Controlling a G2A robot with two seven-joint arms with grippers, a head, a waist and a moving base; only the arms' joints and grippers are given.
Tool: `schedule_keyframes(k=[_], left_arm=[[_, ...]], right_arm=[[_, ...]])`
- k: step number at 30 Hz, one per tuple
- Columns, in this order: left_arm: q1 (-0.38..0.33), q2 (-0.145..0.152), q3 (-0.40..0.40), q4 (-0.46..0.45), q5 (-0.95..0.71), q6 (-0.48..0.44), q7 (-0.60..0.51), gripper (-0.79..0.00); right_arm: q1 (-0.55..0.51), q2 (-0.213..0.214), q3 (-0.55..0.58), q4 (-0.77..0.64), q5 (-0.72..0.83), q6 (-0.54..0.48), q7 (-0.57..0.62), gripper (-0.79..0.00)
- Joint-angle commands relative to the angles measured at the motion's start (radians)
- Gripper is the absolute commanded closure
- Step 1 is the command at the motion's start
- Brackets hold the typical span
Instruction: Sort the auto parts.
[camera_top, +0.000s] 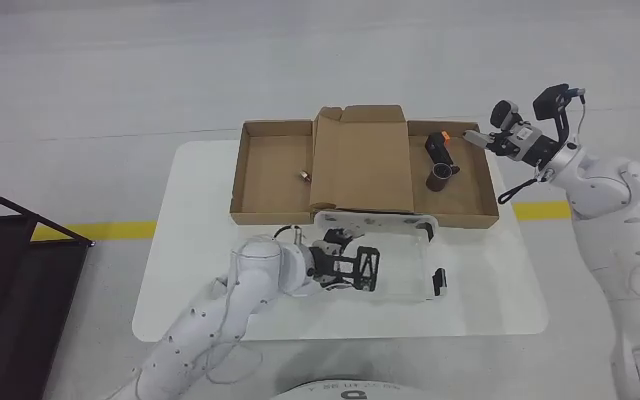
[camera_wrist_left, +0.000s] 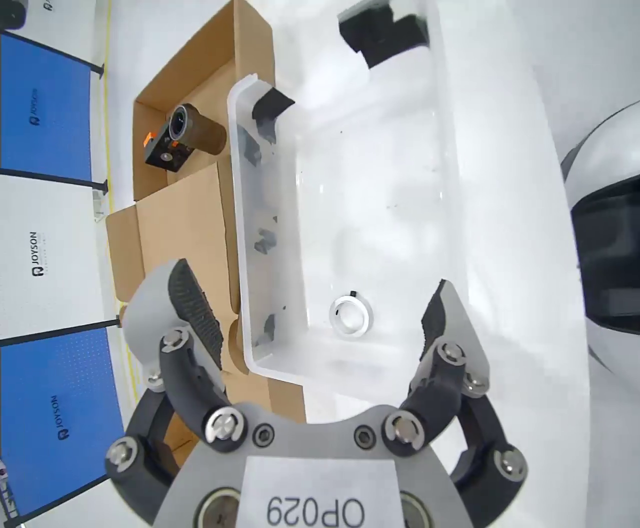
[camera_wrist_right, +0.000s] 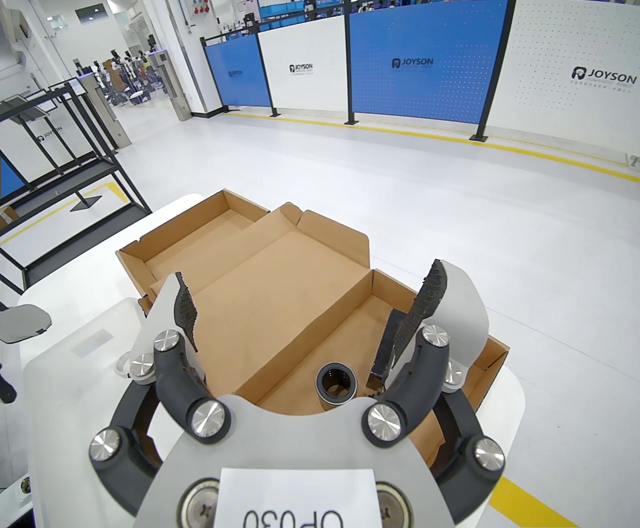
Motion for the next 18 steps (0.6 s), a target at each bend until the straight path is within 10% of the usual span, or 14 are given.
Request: schedule_keyframes(k=[1,11,18], left_arm=[[-0.032,-0.006,0.018,0.047,0.017,0.024,-0.005,-0.708],[-0.164,-0.041,0.097,0.281,-0.098,-0.039,-0.077,-0.785],[-0.202,-0.057,0.132,0.322,-0.11,-0.004,-0.17,-0.576]], right_arm=[[0.0,0.0,0.0,0.0,0.0,0.0,0.0,-0.785],[0.0,0.0,0.0,0.0,0.0,0.0,0.0,-0.785],[0.0,0.0,0.0,0.0,0.0,0.0,0.0,-0.785]])
